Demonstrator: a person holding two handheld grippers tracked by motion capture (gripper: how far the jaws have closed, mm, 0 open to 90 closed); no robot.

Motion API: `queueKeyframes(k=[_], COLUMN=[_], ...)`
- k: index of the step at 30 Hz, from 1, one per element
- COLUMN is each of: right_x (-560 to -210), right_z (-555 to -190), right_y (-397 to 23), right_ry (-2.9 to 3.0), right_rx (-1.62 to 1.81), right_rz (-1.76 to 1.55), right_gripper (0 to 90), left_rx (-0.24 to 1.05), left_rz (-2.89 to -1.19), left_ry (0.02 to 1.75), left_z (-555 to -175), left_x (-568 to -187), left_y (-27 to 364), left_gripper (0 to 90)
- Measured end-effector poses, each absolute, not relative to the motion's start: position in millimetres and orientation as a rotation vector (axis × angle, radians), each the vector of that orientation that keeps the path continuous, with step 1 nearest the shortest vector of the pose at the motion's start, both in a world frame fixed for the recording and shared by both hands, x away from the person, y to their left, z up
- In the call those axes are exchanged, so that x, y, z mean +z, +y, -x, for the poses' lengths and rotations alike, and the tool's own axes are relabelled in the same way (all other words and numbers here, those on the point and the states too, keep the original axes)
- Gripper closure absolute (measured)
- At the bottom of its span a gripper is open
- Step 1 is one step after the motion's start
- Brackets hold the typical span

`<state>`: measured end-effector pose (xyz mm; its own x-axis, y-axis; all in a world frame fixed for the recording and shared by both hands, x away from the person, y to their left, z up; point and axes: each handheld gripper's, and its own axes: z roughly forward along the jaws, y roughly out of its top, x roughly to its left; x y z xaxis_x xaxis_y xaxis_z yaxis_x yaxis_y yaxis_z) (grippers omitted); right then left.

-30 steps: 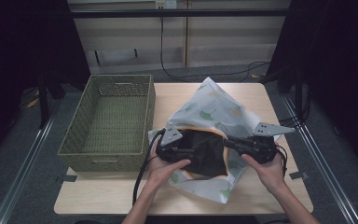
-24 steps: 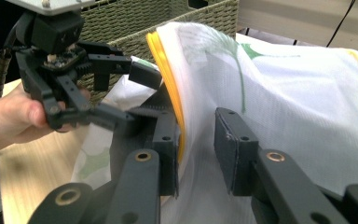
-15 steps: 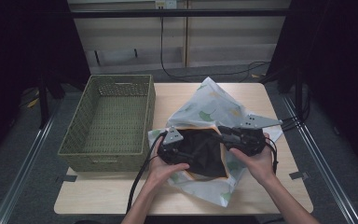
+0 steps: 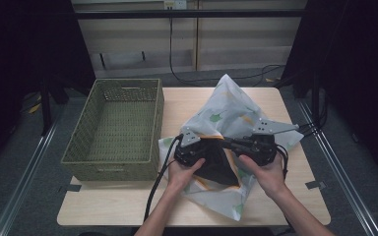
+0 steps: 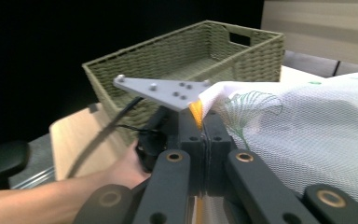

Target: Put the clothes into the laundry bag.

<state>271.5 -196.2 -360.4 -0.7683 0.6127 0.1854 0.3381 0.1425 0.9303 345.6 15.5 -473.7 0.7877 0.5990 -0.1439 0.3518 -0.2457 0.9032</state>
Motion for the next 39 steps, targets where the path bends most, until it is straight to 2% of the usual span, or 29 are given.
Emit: queueKeyframes(k=[4, 6, 10, 15, 18, 21, 25, 26, 27, 29, 31, 35, 37, 39], right_x=[-363.6, -377.9, -411.9, -430.4, -432.6, -435.3, -436.0, -435.7, -435.2, -434.1, -432.6, -428.5, -425.9, -423.8], right_z=[-261.5, -259.6, -258.4, -257.3, -257.6, -258.3, -261.6, -262.0, -262.1, -262.3, -262.7, -257.7, -254.0, -251.8], right_y=[-191.2, -188.8, -184.6, -186.9, -192.6, -195.9, -199.3, -200.3, -201.5, -203.0, -203.1, -195.7, -190.5, -188.3], right_ry=[2.224, 2.274, 2.376, 2.428, 2.426, 2.428, 2.411, 2.407, 2.402, 2.396, 2.39, 2.401, 2.413, 2.425], right_rx=[1.656, 1.632, 1.595, 1.546, 1.542, 1.524, 1.512, 1.512, 1.514, 1.515, 1.522, 1.537, 1.552, 1.588], right_rz=[-0.929, -0.948, -0.987, -1.014, -1.025, -1.034, -1.049, -1.05, -1.051, -1.052, -1.053, -1.018, -0.996, -0.992], right_gripper=[89.4, 89.4, 89.4, 89.4, 89.3, 89.3, 89.3, 89.2, 89.2, 89.2, 89.2, 89.3, 89.3, 89.3], left_rx=[0.27, 0.264, 0.256, 0.265, 0.322, 0.276, 0.211, 0.208, 0.222, 0.249, 0.306, 0.283, 0.221, 0.165], left_rz=[-1.846, -1.878, -1.894, -1.924, -1.945, -1.995, -2.107, -2.131, -2.148, -2.193, -2.222, -2.181, -2.129, -2.081], left_ry=[0.725, 0.711, 0.713, 0.7, 0.669, 0.66, 0.659, 0.655, 0.667, 0.673, 0.685, 0.697, 0.725, 0.737], left_z=[-343.8, -345.4, -344.9, -332.7, -318.9, -316.3, -321.1, -321.0, -320.3, -320.4, -320.6, -323.0, -326.2, -329.2], left_x=[-472.2, -477.6, -481.6, -478.6, -473.9, -478.3, -496.3, -499.8, -500.9, -502.8, -504.1, -502.9, -502.4, -500.1], left_y=[7.6, 8.3, 15.3, 36.0, 55.4, 59.9, 49.3, 44.8, 41.9, 36.1, 29.7, 17.6, 16.0, 16.7], left_gripper=[82.8, 81.9, 74.3, 47.5, 36.1, 23.2, 15.4, 15.5, 20.1, 32.5, 51.2, 74.8, 80.5, 81.6])
